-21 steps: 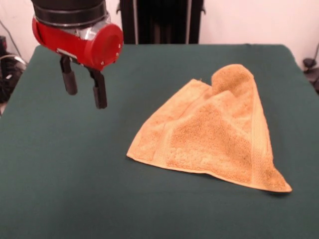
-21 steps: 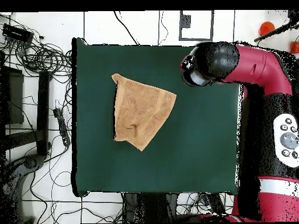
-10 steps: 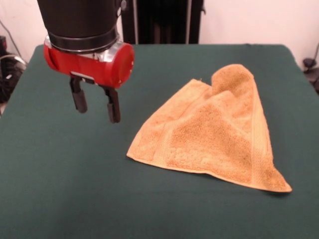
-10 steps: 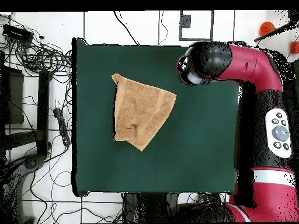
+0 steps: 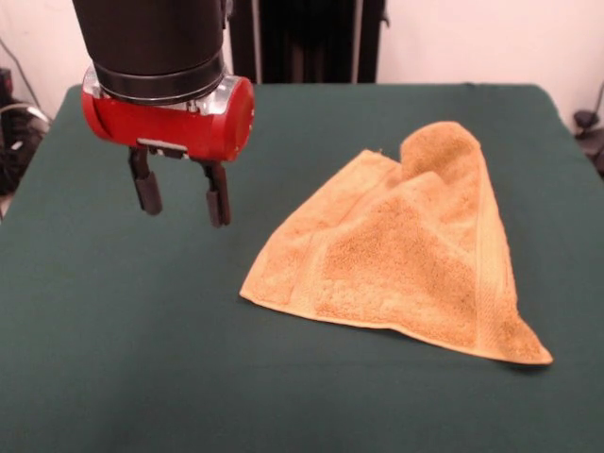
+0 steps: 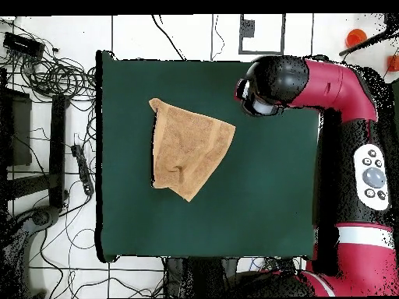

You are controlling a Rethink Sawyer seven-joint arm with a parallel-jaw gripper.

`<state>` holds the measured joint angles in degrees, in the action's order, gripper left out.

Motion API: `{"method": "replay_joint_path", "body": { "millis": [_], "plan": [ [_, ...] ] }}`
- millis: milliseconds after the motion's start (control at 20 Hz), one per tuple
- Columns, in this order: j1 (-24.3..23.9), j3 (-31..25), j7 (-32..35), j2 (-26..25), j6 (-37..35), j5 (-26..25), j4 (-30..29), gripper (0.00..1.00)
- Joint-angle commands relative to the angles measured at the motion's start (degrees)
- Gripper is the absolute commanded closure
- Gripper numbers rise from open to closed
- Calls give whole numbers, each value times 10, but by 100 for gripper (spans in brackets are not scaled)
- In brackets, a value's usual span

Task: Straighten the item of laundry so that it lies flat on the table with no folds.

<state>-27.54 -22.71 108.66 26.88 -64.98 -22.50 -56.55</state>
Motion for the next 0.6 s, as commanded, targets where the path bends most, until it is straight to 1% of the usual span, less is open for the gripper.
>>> {"method": "replay_joint_path", "body": {
  "millis": [50, 200, 300, 400, 500, 600],
  "plan": [
    [7, -58, -235, 6, -56, -24, -8, 0],
    [8, -63, -262, 5, -72, -20, -6, 0],
    [8, -57, -289, 11, -87, -30, -9, 0],
    [6, -63, -315, 11, -77, -30, -10, 0],
    [5, -61, -318, 13, -76, -26, -13, 0],
    [5, -64, -339, 12, -71, -29, -10, 0]
  ]
}}
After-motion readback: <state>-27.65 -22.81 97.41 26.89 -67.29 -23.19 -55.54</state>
